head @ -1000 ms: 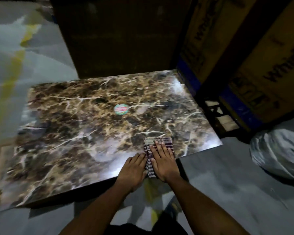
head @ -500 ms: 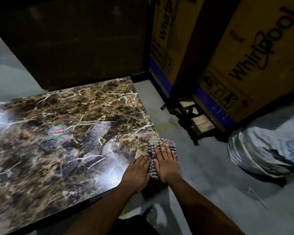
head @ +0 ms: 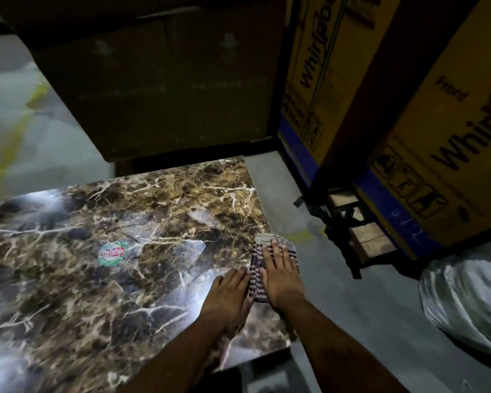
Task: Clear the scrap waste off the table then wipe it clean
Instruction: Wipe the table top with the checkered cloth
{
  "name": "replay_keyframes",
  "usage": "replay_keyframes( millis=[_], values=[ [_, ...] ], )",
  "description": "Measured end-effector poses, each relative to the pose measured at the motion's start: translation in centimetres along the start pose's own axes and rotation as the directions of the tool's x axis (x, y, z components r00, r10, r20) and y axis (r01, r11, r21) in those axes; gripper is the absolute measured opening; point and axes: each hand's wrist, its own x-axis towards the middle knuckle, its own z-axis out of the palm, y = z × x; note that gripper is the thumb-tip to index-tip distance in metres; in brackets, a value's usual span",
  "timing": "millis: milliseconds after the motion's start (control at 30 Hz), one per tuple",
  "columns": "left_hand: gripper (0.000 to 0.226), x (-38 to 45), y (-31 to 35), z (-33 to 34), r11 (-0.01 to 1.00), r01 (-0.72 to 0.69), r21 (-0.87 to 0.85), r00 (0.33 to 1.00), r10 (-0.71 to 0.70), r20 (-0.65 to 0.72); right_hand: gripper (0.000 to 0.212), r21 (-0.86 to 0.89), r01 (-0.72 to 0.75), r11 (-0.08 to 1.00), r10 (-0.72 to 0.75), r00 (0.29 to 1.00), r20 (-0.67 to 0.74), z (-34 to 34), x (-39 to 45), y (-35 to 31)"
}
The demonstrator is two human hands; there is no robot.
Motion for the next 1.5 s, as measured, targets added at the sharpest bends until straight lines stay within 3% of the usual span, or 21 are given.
replay_keyframes(
  millis=[200,433,567,667,767,833,900,933,967,1000,1033,1067,1133,1167,1233,1300,1400,1500],
  values=[
    [0.068,5.6,-4.7,-1.2,0.993,0.05,-0.105,0.998,-0.054,-0.034,0.064,-0.014,-0.026,1.0,0.026,1.0,-0.012,-1.7,8.7,-2.1],
    [0.062,9.8,-8.8,-2.8,0.99,-0.045,-0.133,0.991,0.027,-0.134,0.061,-0.053,-0.057,0.997,0.056,0.998,-0.016,-4.3,18.7,-4.1],
    [0.059,10.2,-9.9,-3.8,0.98,-0.067,-0.189,0.995,0.052,-0.083,0.062,-0.083,-0.059,0.995,0.061,0.998,0.013,-6.7,22.6,-4.3],
    [0.059,10.4,-10.3,-4.2,0.966,-0.05,-0.254,0.999,0.047,-0.019,0.07,-0.132,-0.009,0.991,0.001,0.998,-0.059,-8.8,23.9,-3.7],
    [0.058,11.1,-10.3,-5.0,0.952,-0.005,-0.306,1.0,0.003,-0.005,0.064,-0.008,-0.039,0.999,0.037,0.991,-0.132,-10.0,23.8,-2.8],
    [0.057,11.5,-9.8,-5.6,0.946,0.024,-0.323,1.0,-0.021,0.011,0.05,0.22,-0.036,0.975,0.086,0.971,-0.223,-10.7,22.8,-2.5],
    [0.054,11.4,-8.8,-6.3,0.934,0.07,-0.351,0.997,-0.059,0.042,0.034,0.51,-0.004,0.86,0.168,0.947,-0.275,-12.2,20.3,-2.5],
    [0.05,11.3,-8.2,-6.7,0.904,0.112,-0.412,0.994,-0.094,0.064,0.03,0.653,-0.001,0.757,0.198,0.953,-0.229,-13.1,18.7,-2.7],
    [0.045,11.0,-7.3,-7.4,0.851,0.158,-0.501,0.987,-0.136,0.08,0.029,0.793,-0.023,0.609,0.209,0.969,-0.133,-13.7,17.1,-3.1],
    [0.039,10.9,-6.4,-8.0,0.761,0.219,-0.611,0.975,-0.198,0.103,0.028,0.921,-0.063,0.383,0.184,0.983,-0.009,-14.0,15.6,-3.6],
    [0.034,10.5,-5.1,-8.9,0.623,0.279,-0.731,0.952,-0.277,0.127,0.029,0.985,-0.119,0.123,0.117,0.988,0.105,-14.2,14.0,-3.9],
    [0.033,10.0,-3.7,-9.8,0.417,0.322,-0.85,0.918,-0.357,0.173,0.034,0.972,-0.205,-0.112,0.035,0.977,0.21,-14.2,12.1,-4.2],
    [0.046,8.8,-0.7,-11.4,-0.057,0.278,-0.959,0.853,-0.444,0.273,0.051,0.847,-0.372,-0.38,-0.073,0.925,0.374,-15.2,8.6,-4.6],
    [0.051,8.2,0.4,-11.9,-0.198,0.228,-0.953,0.839,-0.457,0.295,0.058,0.781,-0.414,-0.468,-0.112,0.904,0.413,-15.3,7.4,-4.7],
    [0.049,7.1,2.5,-12.6,-0.296,0.123,-0.947,0.841,-0.475,0.258,0.064,0.711,-0.428,-0.558,-0.157,0.896,0.415,-15.9,5.0,-4.4],
    [0.045,5.9,3.9,-13.0,-0.328,0.02,-0.945,0.849,-0.494,0.189,0.065,0.679,-0.421,-0.601,-0.209,0.903,0.375,-16.7,2.9,-4.2],
    [0.041,4.5,4.8,-12.7,-0.263,-0.065,-0.963,0.82,-0.564,0.099,0.062,0.705,-0.432,-0.562,-0.308,0.901,0.307,-17.7,1.1,-4.5],
    [0.025,2.8,5.2,-12.8,-0.141,-0.123,-0.982,0.723,-0.691,0.008,0.062,0.754,-0.431,-0.496,-0.355,0.893,0.277,-17.6,0.3,-5.0]
  ],
)
